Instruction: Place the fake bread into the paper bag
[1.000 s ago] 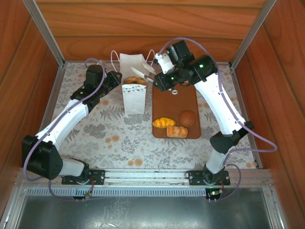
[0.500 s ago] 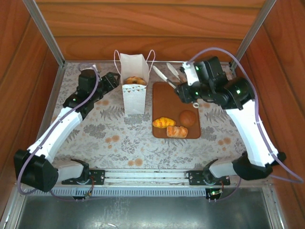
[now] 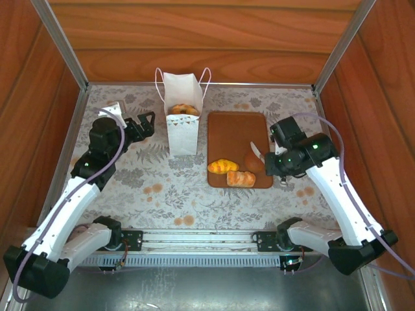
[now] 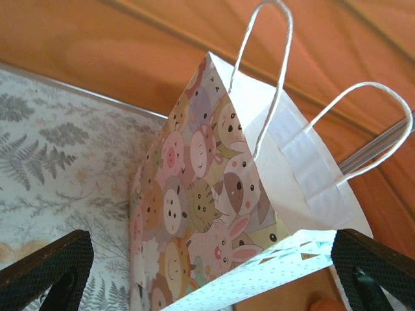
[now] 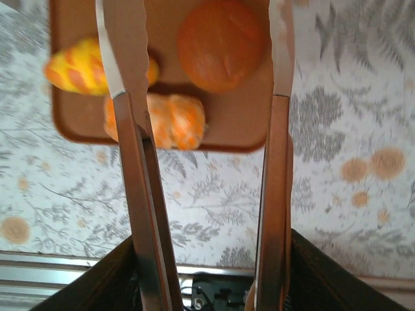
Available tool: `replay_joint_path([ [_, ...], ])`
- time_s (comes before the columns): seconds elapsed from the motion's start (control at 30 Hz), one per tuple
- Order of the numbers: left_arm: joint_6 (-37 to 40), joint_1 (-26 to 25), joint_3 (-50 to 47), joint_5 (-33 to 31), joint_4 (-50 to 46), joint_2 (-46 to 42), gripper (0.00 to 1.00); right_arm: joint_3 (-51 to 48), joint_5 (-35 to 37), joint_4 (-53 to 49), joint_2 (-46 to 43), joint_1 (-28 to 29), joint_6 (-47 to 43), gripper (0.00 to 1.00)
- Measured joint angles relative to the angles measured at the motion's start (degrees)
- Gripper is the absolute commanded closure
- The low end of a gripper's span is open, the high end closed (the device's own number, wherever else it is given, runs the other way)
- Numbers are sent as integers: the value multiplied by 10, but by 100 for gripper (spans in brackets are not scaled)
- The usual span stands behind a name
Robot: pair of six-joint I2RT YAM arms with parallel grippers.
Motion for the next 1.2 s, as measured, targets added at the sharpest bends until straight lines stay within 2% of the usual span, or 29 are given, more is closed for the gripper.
replay_joint_path([
  [0.3, 43, 0, -22, -14, 25, -35, 0, -63, -36, 33, 39, -30, 5, 40],
  [0.73, 73, 0, -22, -24, 28, -16, 0, -73, -56, 69, 111, -51, 2, 35],
  [1.2, 86, 0, -22, -28, 29, 3, 0, -83, -71, 98, 153, -66, -9, 35],
])
